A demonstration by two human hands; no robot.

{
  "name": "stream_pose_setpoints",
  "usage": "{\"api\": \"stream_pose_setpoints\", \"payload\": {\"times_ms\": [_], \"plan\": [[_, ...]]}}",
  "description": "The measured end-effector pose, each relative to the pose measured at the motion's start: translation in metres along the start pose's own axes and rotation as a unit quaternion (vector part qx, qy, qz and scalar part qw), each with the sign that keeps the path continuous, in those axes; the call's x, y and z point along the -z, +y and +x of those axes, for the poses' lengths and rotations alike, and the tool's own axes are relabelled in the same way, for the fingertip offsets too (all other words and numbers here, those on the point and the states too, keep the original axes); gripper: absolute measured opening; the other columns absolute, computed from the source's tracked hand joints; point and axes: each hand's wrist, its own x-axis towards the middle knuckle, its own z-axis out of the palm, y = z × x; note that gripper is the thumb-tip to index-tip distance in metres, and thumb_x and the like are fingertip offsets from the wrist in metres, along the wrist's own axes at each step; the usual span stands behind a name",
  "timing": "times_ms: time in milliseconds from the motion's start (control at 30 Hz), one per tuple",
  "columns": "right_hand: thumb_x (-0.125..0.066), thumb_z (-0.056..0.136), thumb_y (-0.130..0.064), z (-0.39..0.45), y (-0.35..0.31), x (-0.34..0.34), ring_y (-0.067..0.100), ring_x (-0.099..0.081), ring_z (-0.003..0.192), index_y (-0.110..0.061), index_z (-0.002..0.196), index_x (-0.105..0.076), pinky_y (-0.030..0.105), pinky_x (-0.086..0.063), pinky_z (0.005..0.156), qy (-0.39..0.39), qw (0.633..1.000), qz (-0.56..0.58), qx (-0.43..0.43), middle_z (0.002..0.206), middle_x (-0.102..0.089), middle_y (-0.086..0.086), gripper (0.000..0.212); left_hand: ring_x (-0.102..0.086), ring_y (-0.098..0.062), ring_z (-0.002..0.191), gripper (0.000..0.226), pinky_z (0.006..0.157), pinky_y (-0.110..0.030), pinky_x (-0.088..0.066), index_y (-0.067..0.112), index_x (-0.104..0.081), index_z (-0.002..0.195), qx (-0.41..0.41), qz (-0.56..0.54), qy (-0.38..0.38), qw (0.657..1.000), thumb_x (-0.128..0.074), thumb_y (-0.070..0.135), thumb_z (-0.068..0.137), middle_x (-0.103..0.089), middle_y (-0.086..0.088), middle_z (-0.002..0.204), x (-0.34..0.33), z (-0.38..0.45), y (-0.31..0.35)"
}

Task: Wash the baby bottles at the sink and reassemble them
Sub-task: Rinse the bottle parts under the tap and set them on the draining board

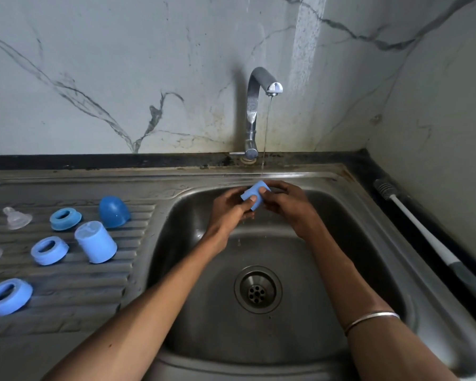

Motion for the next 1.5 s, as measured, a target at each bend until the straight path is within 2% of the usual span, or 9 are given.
{"api": "stream_pose_setpoints", "payload": {"times_ms": [100, 233, 400, 500, 733, 967, 1167, 1300, 1500], "plan": [[-0.072, 0.087, -0.017, 0.002, 0.003, 0.000, 0.020, -0.069, 0.102, -0.018, 0.119, -0.067, 0.032, -0.059, 0.085, -0.002, 1.000, -0.008, 0.010, 0.115, -0.068, 0.006, 0.032, -0.072, -0.031, 0.100, 0.036, 0.081, -0.038, -0.062, 0.002, -0.063, 0.120, -0.022, 0.015, 0.003, 1.000, -0.075, 0.003, 0.086, -0.070, -0.017, 0.112, 0.001, 0.000, 0.001], [-0.072, 0.088, -0.019, 0.002, 0.002, -0.001, 0.021, -0.071, 0.098, -0.017, 0.120, -0.066, 0.035, -0.059, 0.086, -0.007, 1.000, -0.002, -0.007, 0.111, -0.071, 0.006, 0.033, -0.072, -0.035, 0.094, 0.025, 0.078, -0.038, -0.062, -0.002, -0.064, 0.115, 0.034, -0.065, 0.011, 0.997, -0.068, 0.007, 0.092, -0.070, -0.025, 0.111, -0.002, -0.002, 0.005], [-0.069, 0.090, -0.018, 0.000, 0.003, 0.001, 0.017, -0.070, 0.095, -0.012, 0.121, -0.063, 0.026, -0.058, 0.079, -0.015, 1.000, -0.022, -0.015, 0.109, -0.070, 0.005, 0.033, -0.071, -0.032, 0.079, 0.027, 0.066, -0.030, -0.062, -0.002, -0.063, 0.112, 0.100, -0.092, -0.012, 0.991, -0.059, 0.022, 0.100, -0.071, -0.028, 0.100, -0.001, -0.005, 0.010], [-0.070, 0.089, -0.026, 0.003, 0.006, 0.000, 0.018, -0.070, 0.097, -0.011, 0.121, -0.063, 0.028, -0.057, 0.084, 0.003, 1.000, -0.008, -0.029, 0.109, -0.071, 0.007, 0.036, -0.072, -0.035, 0.087, 0.028, 0.073, -0.032, -0.062, 0.000, -0.066, 0.107, 0.091, -0.070, -0.014, 0.993, -0.061, 0.026, 0.099, -0.071, -0.028, 0.102, -0.003, -0.006, 0.011], [-0.070, 0.088, -0.028, 0.001, 0.005, -0.004, 0.022, -0.070, 0.101, -0.021, 0.122, -0.065, 0.032, -0.058, 0.085, -0.013, 1.000, 0.015, -0.024, 0.113, -0.071, 0.006, 0.035, -0.073, -0.026, 0.092, 0.036, 0.077, -0.030, -0.062, 0.001, -0.062, 0.121, -0.003, 0.024, -0.002, 1.000, -0.073, 0.003, 0.087, -0.071, -0.016, 0.109, -0.005, -0.008, 0.009], [-0.077, 0.082, -0.018, 0.000, 0.003, -0.001, 0.020, -0.067, 0.105, -0.019, 0.130, -0.059, 0.034, -0.058, 0.087, -0.022, 0.999, -0.048, 0.013, 0.119, -0.067, 0.006, 0.051, -0.072, -0.037, 0.099, 0.028, 0.089, -0.039, -0.059, 0.001, -0.059, 0.126, 0.088, -0.032, -0.043, 0.995, -0.056, 0.009, 0.100, -0.071, -0.024, 0.109, 0.001, -0.005, 0.004], [-0.084, 0.073, -0.017, -0.001, 0.002, -0.003, 0.013, -0.062, 0.107, -0.023, 0.123, -0.064, 0.023, -0.055, 0.079, 0.006, 0.992, -0.104, 0.071, 0.118, -0.066, 0.000, 0.055, -0.070, -0.025, 0.095, 0.027, 0.079, -0.028, -0.060, 0.015, -0.061, 0.125, 0.035, 0.041, -0.050, 0.997, -0.053, 0.004, 0.101, -0.071, -0.012, 0.109, -0.001, -0.010, 0.007], [-0.083, 0.074, -0.027, -0.001, 0.004, -0.004, 0.011, -0.061, 0.108, -0.022, 0.123, -0.063, 0.029, -0.054, 0.090, 0.014, 0.991, -0.118, 0.067, 0.119, -0.065, -0.004, 0.053, -0.070, -0.030, 0.104, 0.031, 0.084, -0.034, -0.060, 0.017, -0.063, 0.126, 0.023, 0.071, -0.056, 0.996, -0.056, 0.003, 0.099, -0.071, -0.015, 0.116, -0.001, -0.012, 0.008], [-0.081, 0.076, -0.035, 0.002, 0.007, -0.006, 0.014, -0.061, 0.110, -0.020, 0.123, -0.063, 0.036, -0.056, 0.090, 0.026, 0.986, -0.149, 0.066, 0.121, -0.064, -0.001, 0.053, -0.072, -0.031, 0.100, 0.021, 0.085, -0.037, -0.060, 0.021, -0.063, 0.117, 0.030, 0.080, -0.046, 0.995, -0.057, 0.010, 0.100, -0.074, -0.014, 0.110, -0.001, -0.011, 0.009]]}}
